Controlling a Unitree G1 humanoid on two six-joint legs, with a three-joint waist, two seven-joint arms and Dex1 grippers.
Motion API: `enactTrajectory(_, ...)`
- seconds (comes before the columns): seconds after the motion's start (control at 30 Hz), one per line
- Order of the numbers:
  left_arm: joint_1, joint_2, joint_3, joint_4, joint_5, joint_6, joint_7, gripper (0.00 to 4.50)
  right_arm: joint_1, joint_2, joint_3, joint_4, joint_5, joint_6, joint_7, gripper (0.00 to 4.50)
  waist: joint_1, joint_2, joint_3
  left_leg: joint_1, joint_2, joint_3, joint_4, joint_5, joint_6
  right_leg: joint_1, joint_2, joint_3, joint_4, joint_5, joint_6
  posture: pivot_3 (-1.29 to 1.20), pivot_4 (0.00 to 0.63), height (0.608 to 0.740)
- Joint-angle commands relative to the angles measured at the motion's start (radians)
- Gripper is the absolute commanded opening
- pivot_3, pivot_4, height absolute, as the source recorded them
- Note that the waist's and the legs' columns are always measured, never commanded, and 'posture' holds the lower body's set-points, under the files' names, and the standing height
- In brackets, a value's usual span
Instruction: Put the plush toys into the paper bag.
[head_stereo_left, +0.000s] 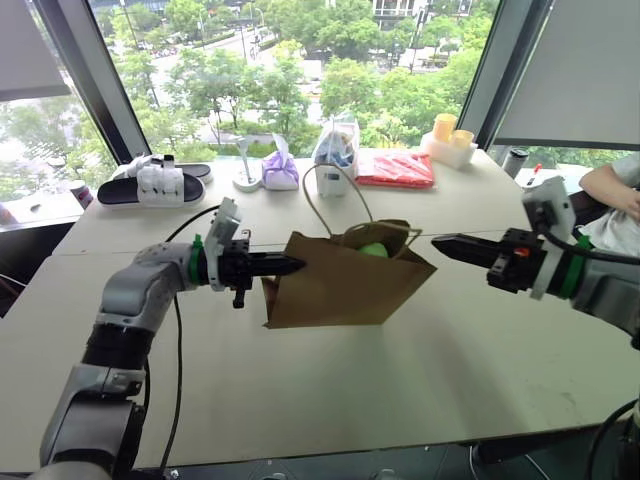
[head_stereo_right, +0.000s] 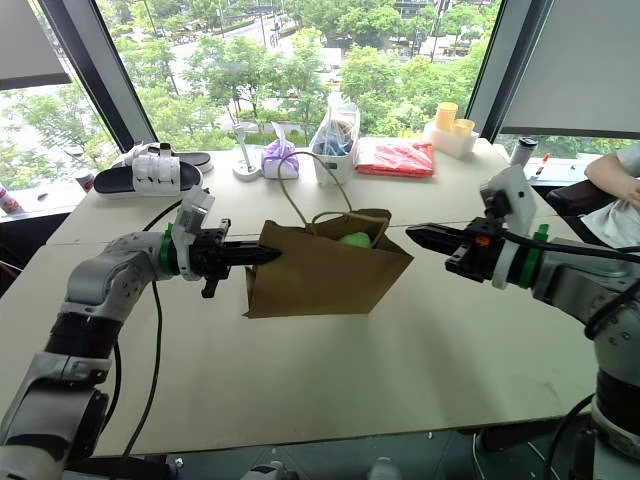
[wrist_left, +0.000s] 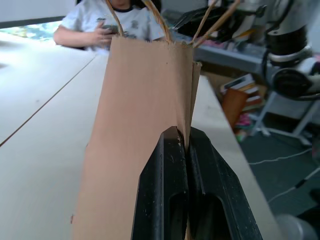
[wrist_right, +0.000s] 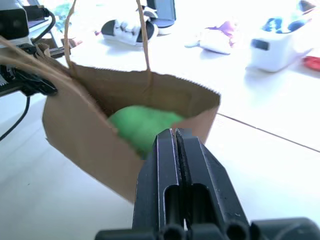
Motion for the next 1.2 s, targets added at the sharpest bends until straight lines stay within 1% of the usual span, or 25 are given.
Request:
enactTrajectory(0.03,-0.044,0.014,-0.055,0.133,0.100,-0.118,-0.114,0.06,0.016,-0.023,-0.049,-0.047,0.033,0.000,-0.027,0.00,-0.002,0.000,0.000,0.000,0.000,0.001,0.000,0.000,0.000,0.000,0.000,0.000,0.000,0.000,0.000,0.00,0.150,0.740)
enactTrajectory(0.17,-0.095,0.004,-0.068,0.427,0.257,-0.389,-0.099,0.06,0.015,-0.010,-0.014,-0.058,0.047,-0.016,-0.056,0.00,-0.010,0.001,0.000,0.001,0.000,0.001,0.000,0.000,0.000,0.000,0.000,0.000,0.001,0.000,0.000,0.00,0.150,0.740)
enactTrajectory(0.27,-0.117,-0.004,-0.057,0.510,0.303,-0.476,-0.100,0.06,0.008,-0.013,0.014,-0.045,0.045,-0.032,-0.062,0.00,-0.005,0.000,0.000,0.001,0.001,0.001,0.000,0.000,0.000,0.000,0.000,0.000,0.001,0.000,0.000,0.00,0.150,0.740)
enactTrajectory(0.37,-0.094,-0.008,-0.036,0.478,0.302,-0.467,-0.089,0.06,-0.011,-0.008,0.053,-0.016,0.032,-0.056,-0.068,0.00,0.001,-0.001,0.000,0.000,0.000,0.001,0.001,0.000,0.001,0.000,-0.001,0.000,0.000,0.000,0.000,0.00,0.150,0.740)
enactTrajectory(0.47,-0.051,0.007,-0.022,0.420,0.302,-0.456,-0.072,0.06,-0.023,0.005,0.090,-0.002,0.032,-0.072,-0.075,0.00,0.000,-0.001,0.000,-0.001,0.000,0.000,0.001,-0.001,0.001,0.000,-0.001,0.000,0.000,0.000,0.001,0.00,0.150,0.740)
enactTrajectory(0.6,-0.014,0.030,0.001,0.348,0.289,-0.402,-0.046,0.06,-0.014,-0.008,0.121,0.010,0.023,-0.099,-0.060,0.00,0.000,-0.001,0.000,0.000,0.000,-0.001,0.001,-0.001,0.001,-0.001,-0.001,0.000,0.001,0.000,0.001,0.00,0.150,0.740)
enactTrajectory(0.63,0.008,0.044,0.014,0.292,0.268,-0.358,-0.042,0.58,-0.012,-0.014,0.132,0.017,0.015,-0.108,-0.052,0.00,-0.003,-0.001,0.000,0.000,0.000,-0.001,0.001,-0.001,0.001,-0.001,-0.001,0.000,0.001,0.000,0.001,0.00,0.150,0.740)
enactTrajectory(0.7,0.046,0.063,0.036,0.195,0.239,-0.291,-0.027,1.22,-0.010,-0.021,0.147,0.032,0.005,-0.124,-0.040,0.00,-0.009,-0.001,0.000,0.000,0.001,-0.001,0.001,-0.001,0.001,-0.001,-0.001,0.000,0.001,0.000,0.001,0.00,0.150,0.740)
enactTrajectory(0.8,0.089,0.080,0.075,0.089,0.199,-0.228,0.008,2.83,-0.010,-0.025,0.166,0.052,-0.009,-0.146,-0.017,0.00,-0.010,-0.001,0.000,0.000,0.001,-0.002,0.001,-0.001,0.001,-0.001,0.000,0.000,0.001,0.000,0.001,0.00,0.150,0.740)
enactTrajectory(0.87,0.112,0.091,0.090,0.040,0.190,-0.206,0.030,3.78,-0.010,-0.024,0.174,0.059,-0.015,-0.152,-0.013,0.00,-0.008,-0.001,0.000,0.000,0.001,-0.002,0.001,-0.001,0.001,-0.001,0.000,0.000,0.001,0.000,0.001,0.00,0.150,0.740)
enactTrajectory(0.9,0.129,0.103,0.103,0.004,0.182,-0.185,0.046,4.41,-0.008,-0.023,0.176,0.059,-0.016,-0.153,-0.013,0.00,-0.008,-0.001,0.000,0.000,0.001,-0.002,0.001,-0.001,0.001,-0.001,0.000,0.000,0.001,0.000,0.001,0.00,0.150,0.740)
enactTrajectory(1.0,0.187,0.146,0.148,-0.105,0.147,-0.112,0.098,4.46,0.009,-0.033,0.170,0.047,-0.010,-0.148,-0.004,0.00,-0.009,-0.001,0.000,0.000,0.001,-0.002,0.001,-0.001,0.001,-0.001,-0.001,0.001,0.001,0.000,0.001,0.00,0.150,0.740)
enactTrajectory(1.07,0.254,0.204,0.171,-0.194,0.139,-0.048,0.124,4.46,0.030,-0.059,0.161,0.034,-0.011,-0.146,0.015,0.00,-0.012,0.000,0.001,0.000,0.001,-0.003,0.000,-0.001,0.001,-0.002,0.000,0.001,0.001,0.000,0.001,0.00,0.150,0.740)
enactTrajectory(1.2,0.361,0.281,0.259,-0.342,0.060,0.074,0.170,4.46,0.051,-0.096,0.165,0.013,-0.004,-0.149,0.041,0.00,-0.021,0.000,0.001,0.000,0.002,-0.003,0.000,-0.001,0.001,-0.002,0.000,0.001,0.001,0.000,0.001,0.00,0.150,0.740)
